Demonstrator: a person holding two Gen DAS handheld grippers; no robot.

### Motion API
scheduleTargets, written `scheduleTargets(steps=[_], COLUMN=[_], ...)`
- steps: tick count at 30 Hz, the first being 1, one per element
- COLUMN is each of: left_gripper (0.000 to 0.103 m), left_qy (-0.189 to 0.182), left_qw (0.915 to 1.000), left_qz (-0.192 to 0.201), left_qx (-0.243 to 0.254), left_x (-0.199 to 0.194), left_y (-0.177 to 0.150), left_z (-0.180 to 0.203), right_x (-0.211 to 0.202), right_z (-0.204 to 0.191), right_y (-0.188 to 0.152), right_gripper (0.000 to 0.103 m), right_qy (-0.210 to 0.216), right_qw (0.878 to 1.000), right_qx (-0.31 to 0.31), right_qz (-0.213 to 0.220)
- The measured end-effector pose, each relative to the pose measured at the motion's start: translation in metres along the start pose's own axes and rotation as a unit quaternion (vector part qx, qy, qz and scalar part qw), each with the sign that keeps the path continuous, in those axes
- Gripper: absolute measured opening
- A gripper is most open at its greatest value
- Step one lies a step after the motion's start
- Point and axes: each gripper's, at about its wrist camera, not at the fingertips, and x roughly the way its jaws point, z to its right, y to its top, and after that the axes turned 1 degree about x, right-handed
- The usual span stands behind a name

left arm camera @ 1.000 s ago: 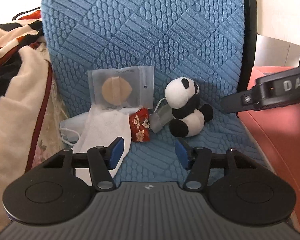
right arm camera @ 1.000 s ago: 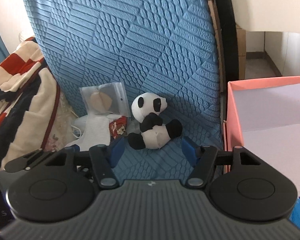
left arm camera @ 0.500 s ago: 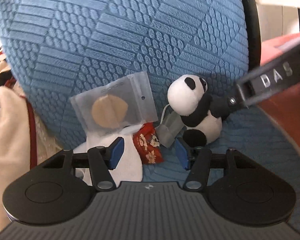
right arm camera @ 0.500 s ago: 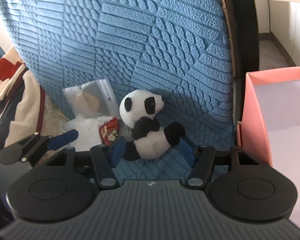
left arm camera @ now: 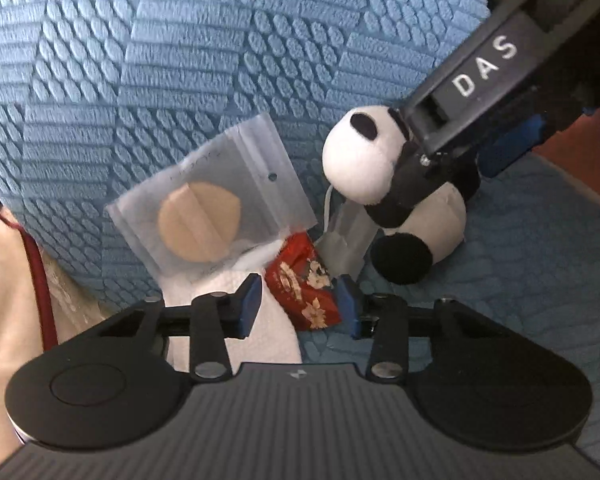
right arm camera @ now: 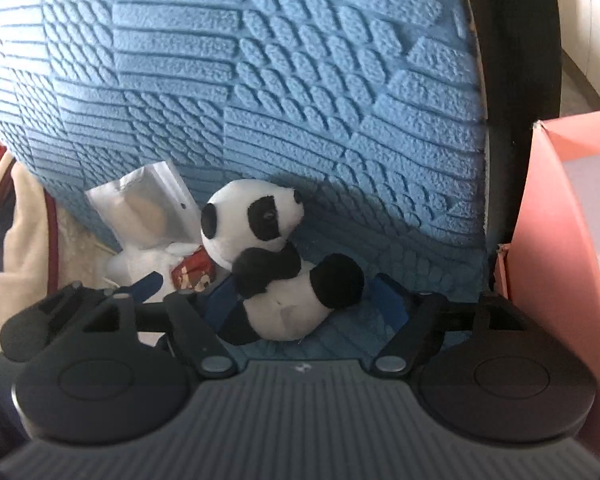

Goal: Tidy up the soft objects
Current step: 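Move the right tool to the panda plush while the left approaches the red packet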

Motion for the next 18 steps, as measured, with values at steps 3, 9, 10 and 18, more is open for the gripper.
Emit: scheduleTargets(steps=[3,9,10,18], left_gripper=[0.048,0.048,0.048,0.048], left_qy=[0.003,0.018,0.017,0.031], left_qw=[0.9997,0.9989,0.9991,0.9971], left_qz=[0.003,0.004,0.001,0.005], left_qx=[0.023,0.042,0.040,0.069], left_x=[0.003,0.013,0.018,0.039], left_y=[-0.001,-0.001,-0.002,-0.006], left_z=[0.007,0.012,0.012,0.023], right_x=[0.003,0.016,0.018,0.009], right_z=[0.001,-0.009,-0.010,-0.012], right_y=[0.000,-0.005,-0.006,-0.006], right_gripper=[0.079,0.077,0.076,0.056], right_qy=[0.020,0.004,-0.001,-0.005], right_qw=[1.000,1.000,1.000,0.999], right_qx=[-0.001,-0.021,-0.023,-0.033], right_qz=[-0.005,-0.003,-0.004,0.006])
